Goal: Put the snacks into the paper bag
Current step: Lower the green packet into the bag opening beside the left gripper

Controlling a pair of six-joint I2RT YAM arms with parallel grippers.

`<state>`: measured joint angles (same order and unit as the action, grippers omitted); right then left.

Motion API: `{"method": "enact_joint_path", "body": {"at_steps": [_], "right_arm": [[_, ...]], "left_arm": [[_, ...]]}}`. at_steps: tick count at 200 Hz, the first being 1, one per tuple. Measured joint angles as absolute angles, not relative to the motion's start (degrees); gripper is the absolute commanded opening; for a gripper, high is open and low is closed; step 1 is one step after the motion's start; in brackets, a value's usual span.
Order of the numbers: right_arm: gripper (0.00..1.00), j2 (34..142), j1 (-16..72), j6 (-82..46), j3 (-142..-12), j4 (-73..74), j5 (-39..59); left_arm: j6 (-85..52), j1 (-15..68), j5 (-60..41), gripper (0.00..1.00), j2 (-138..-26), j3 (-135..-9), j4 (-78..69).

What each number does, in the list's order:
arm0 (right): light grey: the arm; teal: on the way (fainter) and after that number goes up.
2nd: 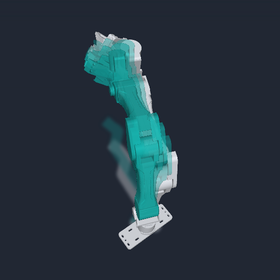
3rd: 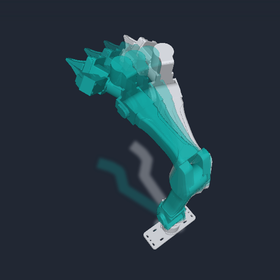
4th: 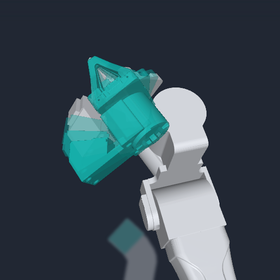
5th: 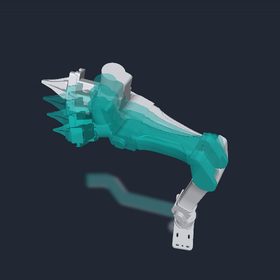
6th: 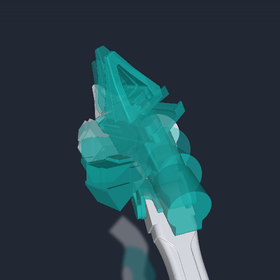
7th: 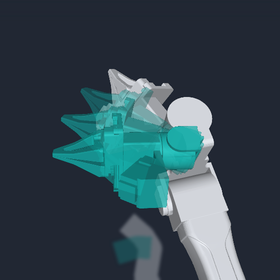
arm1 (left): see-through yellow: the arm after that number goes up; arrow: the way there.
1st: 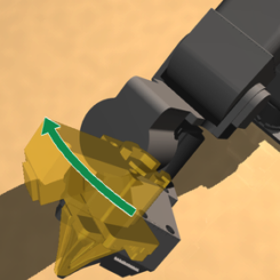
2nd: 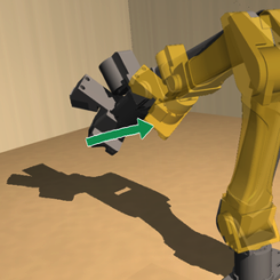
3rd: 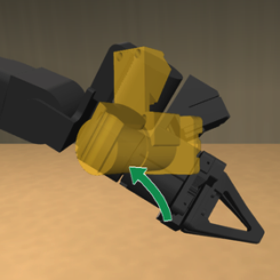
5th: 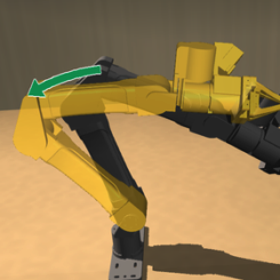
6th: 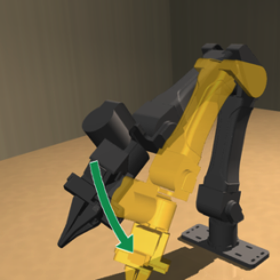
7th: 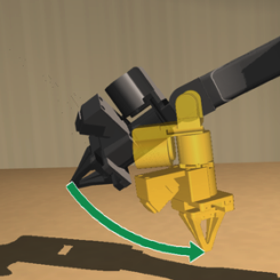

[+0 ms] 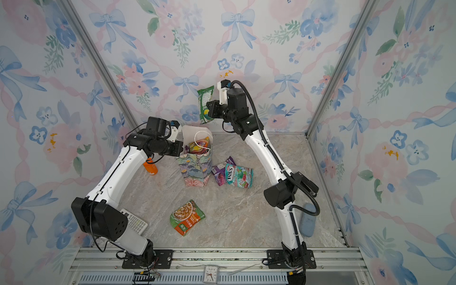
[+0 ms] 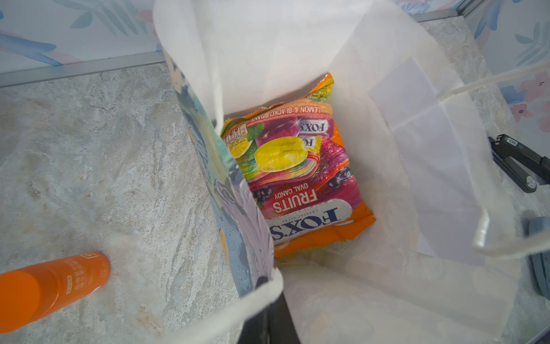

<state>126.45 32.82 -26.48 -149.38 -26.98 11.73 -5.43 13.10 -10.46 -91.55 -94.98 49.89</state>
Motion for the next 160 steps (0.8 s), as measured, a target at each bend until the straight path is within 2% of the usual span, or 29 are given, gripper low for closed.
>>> {"method": "enact_joint_path", "body": {"at_steps": [160], "right_arm": [[0.00, 127.52, 40.66, -24.82, -149.56, -29.36, 9.87]], "left_arm": [[-5.65, 13.15, -10.28, 0.00, -91.55, -94.98, 49.89]]}}
